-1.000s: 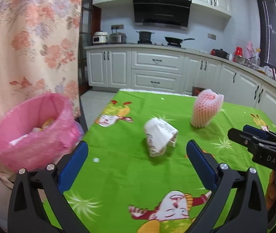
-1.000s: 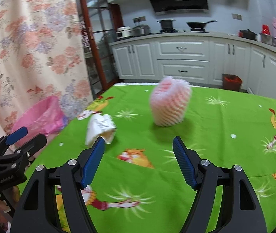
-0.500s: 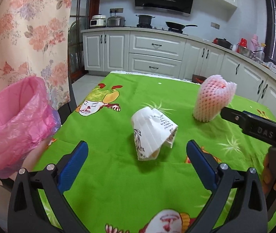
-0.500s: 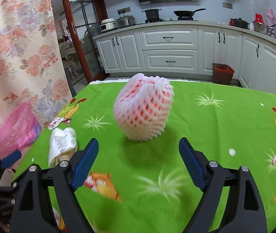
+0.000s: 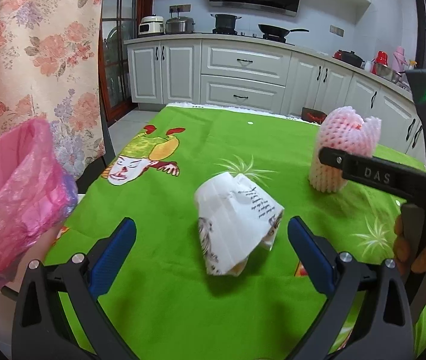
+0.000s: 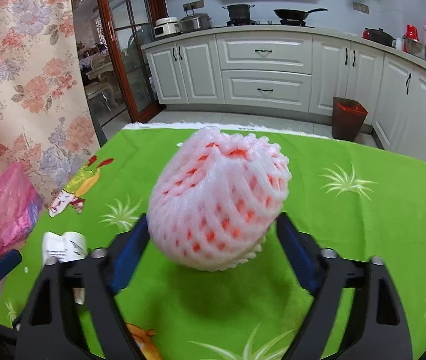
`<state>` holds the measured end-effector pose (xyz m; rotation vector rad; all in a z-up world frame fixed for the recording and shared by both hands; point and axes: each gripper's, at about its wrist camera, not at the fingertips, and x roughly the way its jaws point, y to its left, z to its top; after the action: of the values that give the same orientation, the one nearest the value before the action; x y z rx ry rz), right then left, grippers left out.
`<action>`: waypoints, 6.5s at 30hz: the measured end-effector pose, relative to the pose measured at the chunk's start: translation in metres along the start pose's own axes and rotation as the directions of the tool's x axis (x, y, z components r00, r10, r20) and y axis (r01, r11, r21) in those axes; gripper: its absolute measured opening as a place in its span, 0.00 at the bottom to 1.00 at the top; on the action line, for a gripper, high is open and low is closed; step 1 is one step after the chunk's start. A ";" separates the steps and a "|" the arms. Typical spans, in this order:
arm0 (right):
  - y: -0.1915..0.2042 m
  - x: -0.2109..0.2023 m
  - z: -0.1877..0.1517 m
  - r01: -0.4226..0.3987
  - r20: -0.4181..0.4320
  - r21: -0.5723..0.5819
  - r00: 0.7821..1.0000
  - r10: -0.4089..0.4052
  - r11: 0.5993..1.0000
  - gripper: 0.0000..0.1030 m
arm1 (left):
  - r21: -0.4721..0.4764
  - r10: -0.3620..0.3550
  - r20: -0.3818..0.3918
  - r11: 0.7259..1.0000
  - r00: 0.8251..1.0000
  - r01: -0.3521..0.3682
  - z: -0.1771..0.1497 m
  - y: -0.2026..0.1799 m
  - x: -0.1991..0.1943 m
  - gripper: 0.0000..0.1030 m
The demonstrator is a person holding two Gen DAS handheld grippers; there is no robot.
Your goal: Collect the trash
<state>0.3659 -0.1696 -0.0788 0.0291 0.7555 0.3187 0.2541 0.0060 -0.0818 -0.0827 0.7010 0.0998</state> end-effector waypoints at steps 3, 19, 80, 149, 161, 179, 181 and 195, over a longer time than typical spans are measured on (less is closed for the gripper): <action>-0.008 -0.004 -0.001 0.013 0.011 0.003 1.000 -0.013 1.000 0.35 | -0.009 0.003 -0.014 1.000 1.000 -0.004 0.006 -0.004 0.010 0.95; -0.033 -0.051 -0.024 -0.007 0.071 0.062 0.997 0.002 0.998 0.31 | -0.004 -0.007 -0.070 1.000 0.998 0.007 0.013 -0.023 0.032 0.71; 0.143 -0.183 -0.114 -0.127 0.118 -0.279 0.979 0.165 0.952 0.31 | 0.035 -0.012 0.274 0.999 0.962 0.003 -0.064 0.080 -0.191 0.71; 0.321 -0.078 0.026 -0.452 0.045 -0.475 0.845 0.534 0.755 0.78 | -0.300 0.327 0.304 0.924 0.895 -0.236 0.051 0.319 -0.188 0.95; 0.284 -0.177 0.022 -0.402 0.174 -0.406 0.848 0.501 0.821 0.82 | -0.254 0.409 0.387 0.909 0.827 -0.330 0.043 0.265 -0.286 0.95; 0.252 -0.199 -0.083 -0.345 0.089 -0.291 0.919 0.384 0.893 0.82 | -0.161 0.365 0.271 0.930 0.891 -0.332 -0.051 0.207 -0.301 0.95; 0.251 -0.207 -0.087 -0.337 0.102 -0.301 0.919 0.382 0.892 0.82 | -0.176 0.353 0.275 0.933 0.894 -0.314 -0.057 0.209 -0.307 0.95; 0.258 -0.254 -0.104 -0.275 0.162 -0.347 0.924 0.346 0.897 0.82 | -0.137 0.239 0.316 0.969 0.918 -0.205 -0.088 0.207 -0.333 0.95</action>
<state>0.0517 -0.0083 0.0512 -0.1196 0.4687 0.7325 -0.0798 0.1802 0.0584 -0.0805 0.3660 0.3604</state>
